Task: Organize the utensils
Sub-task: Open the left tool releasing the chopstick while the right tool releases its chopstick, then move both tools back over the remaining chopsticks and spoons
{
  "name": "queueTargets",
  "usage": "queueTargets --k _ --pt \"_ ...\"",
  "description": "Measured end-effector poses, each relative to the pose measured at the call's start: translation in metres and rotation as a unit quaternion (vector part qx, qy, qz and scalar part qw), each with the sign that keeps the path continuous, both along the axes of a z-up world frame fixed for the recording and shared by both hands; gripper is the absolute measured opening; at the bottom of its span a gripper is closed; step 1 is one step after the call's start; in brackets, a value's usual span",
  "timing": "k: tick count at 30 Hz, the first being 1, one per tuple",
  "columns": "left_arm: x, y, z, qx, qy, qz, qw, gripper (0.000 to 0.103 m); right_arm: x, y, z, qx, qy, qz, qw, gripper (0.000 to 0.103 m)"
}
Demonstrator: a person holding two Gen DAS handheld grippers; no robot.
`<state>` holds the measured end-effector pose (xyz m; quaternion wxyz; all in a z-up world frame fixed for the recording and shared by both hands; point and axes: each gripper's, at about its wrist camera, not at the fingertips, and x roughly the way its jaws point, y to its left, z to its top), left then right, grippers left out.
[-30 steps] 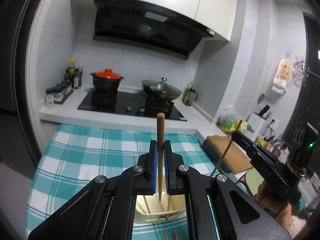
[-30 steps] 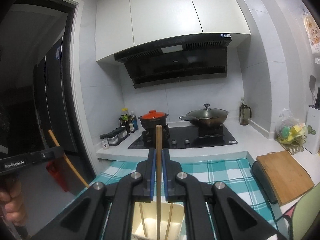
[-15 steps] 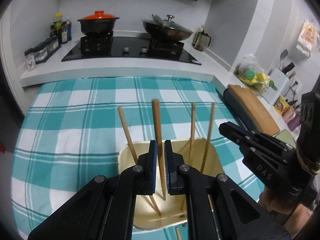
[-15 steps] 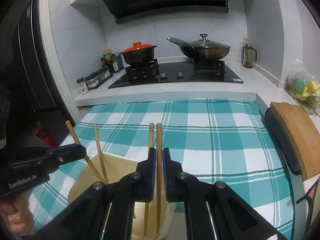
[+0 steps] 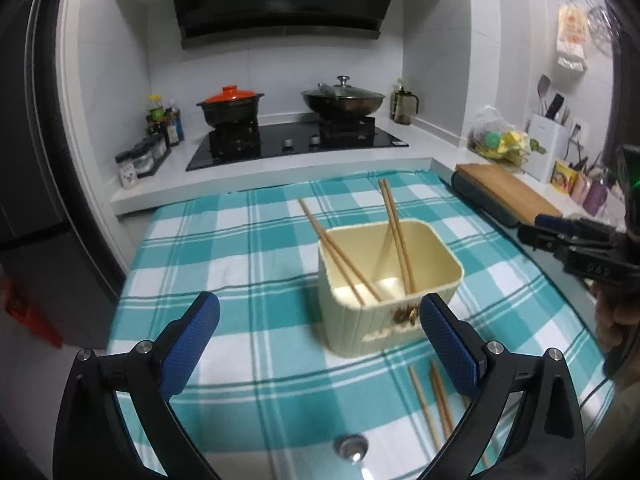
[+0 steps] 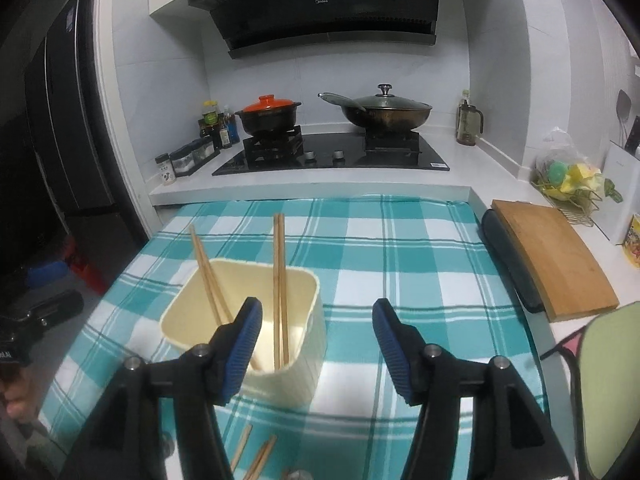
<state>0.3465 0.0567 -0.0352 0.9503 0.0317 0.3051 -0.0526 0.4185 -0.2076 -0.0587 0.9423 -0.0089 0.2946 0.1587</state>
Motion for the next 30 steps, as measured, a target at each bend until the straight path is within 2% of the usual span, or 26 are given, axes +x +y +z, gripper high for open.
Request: queueTargets --k 2,4,9,14,18,21,24,30 --pt "-0.033 0.001 -0.012 0.028 0.003 -0.003 0.9996 0.1 -0.032 -0.007 -0.004 -0.007 -0.004 0.006 1.0 0.063" --pt "-0.062 0.003 -0.029 0.04 0.018 -0.007 0.999 0.1 -0.065 -0.014 -0.01 -0.012 -0.009 0.011 1.0 0.066" --pt "-0.124 0.002 -0.081 0.006 0.07 -0.01 0.9975 0.1 -0.145 -0.032 -0.04 0.003 -0.006 0.023 1.0 0.076" --pt "-0.169 -0.01 -0.126 -0.032 0.089 0.029 0.9951 0.102 -0.201 -0.047 -0.091 0.027 0.017 -0.032 0.999 0.076" --pt "-0.189 -0.018 -0.142 -0.055 0.084 0.044 0.9939 0.102 -0.233 -0.053 -0.131 0.024 0.022 -0.085 0.996 0.076" --pt "-0.194 -0.025 -0.15 -0.069 0.099 0.033 0.9922 0.102 -0.248 -0.05 -0.149 -0.005 0.03 -0.084 0.996 0.076" --pt "-0.195 -0.027 -0.153 -0.068 0.105 0.038 0.9915 0.102 -0.259 -0.046 -0.157 -0.029 0.014 -0.083 0.996 0.076" --pt "-0.195 -0.02 -0.151 -0.074 0.097 0.056 0.9909 0.102 -0.261 -0.044 -0.157 -0.026 0.008 -0.076 0.997 0.075"
